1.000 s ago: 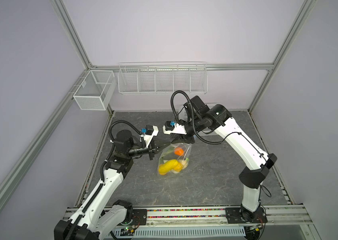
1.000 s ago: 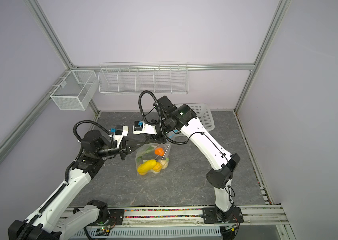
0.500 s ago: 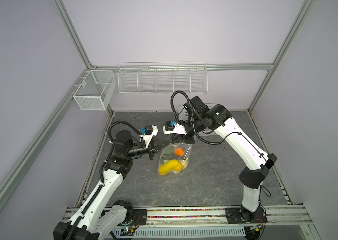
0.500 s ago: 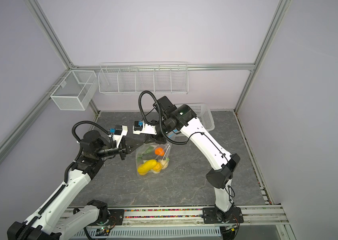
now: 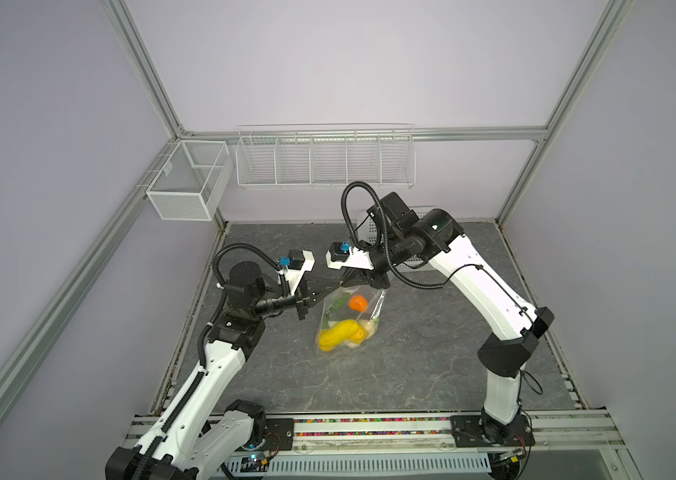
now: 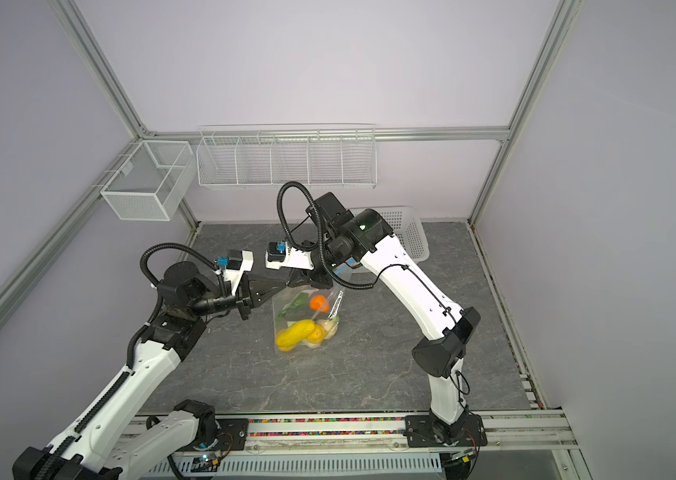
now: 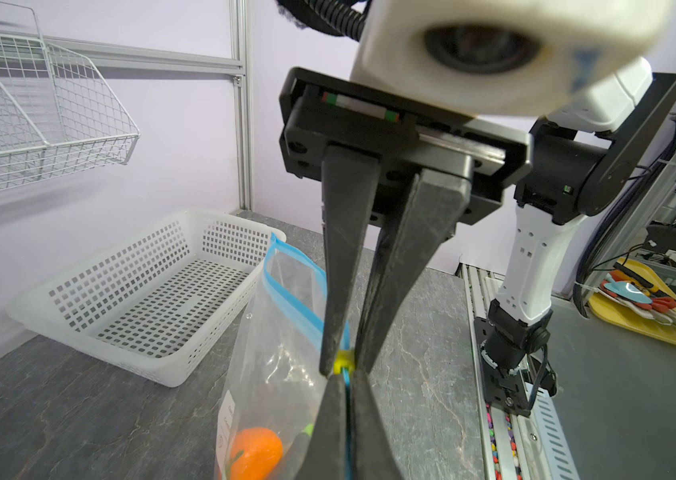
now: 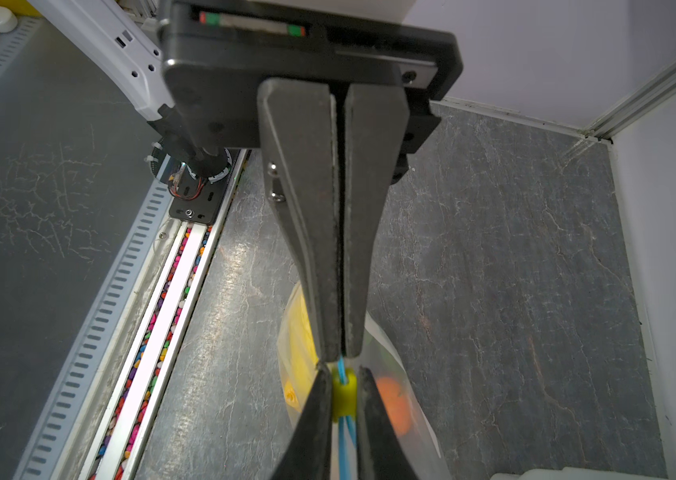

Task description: Place the food in the zip-top bag and seal the zipper

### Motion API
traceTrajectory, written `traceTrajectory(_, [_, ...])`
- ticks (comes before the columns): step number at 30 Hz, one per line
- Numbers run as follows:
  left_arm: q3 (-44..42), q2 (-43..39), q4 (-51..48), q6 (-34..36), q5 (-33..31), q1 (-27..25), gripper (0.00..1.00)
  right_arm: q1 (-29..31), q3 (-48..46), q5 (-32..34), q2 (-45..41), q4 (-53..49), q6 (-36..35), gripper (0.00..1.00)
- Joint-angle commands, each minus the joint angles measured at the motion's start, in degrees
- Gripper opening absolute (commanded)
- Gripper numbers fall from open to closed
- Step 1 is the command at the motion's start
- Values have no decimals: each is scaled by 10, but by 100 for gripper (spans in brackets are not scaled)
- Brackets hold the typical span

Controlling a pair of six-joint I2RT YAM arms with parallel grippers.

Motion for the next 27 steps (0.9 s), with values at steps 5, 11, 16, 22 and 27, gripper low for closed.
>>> traceTrajectory(5, [-14,-32,21,-5,-14,-2,0,2,4,-9,6,1,5,6])
traceTrajectory(11, [-15,-50,-8,3,-52,-2,0,2,8,14,1,7,9,6])
traceTrajectory(16, [-13,-76,-50,6,-124,-2,0,1,27,40,10,-4,9,6])
traceTrajectory(22, [-8,-98,-79,2,-180,-2,0,-1,41,61,18,-11,11,6])
traceTrajectory(27, [8,-99,-121,-20,-267,-2,0,-2,63,74,26,-27,3,6])
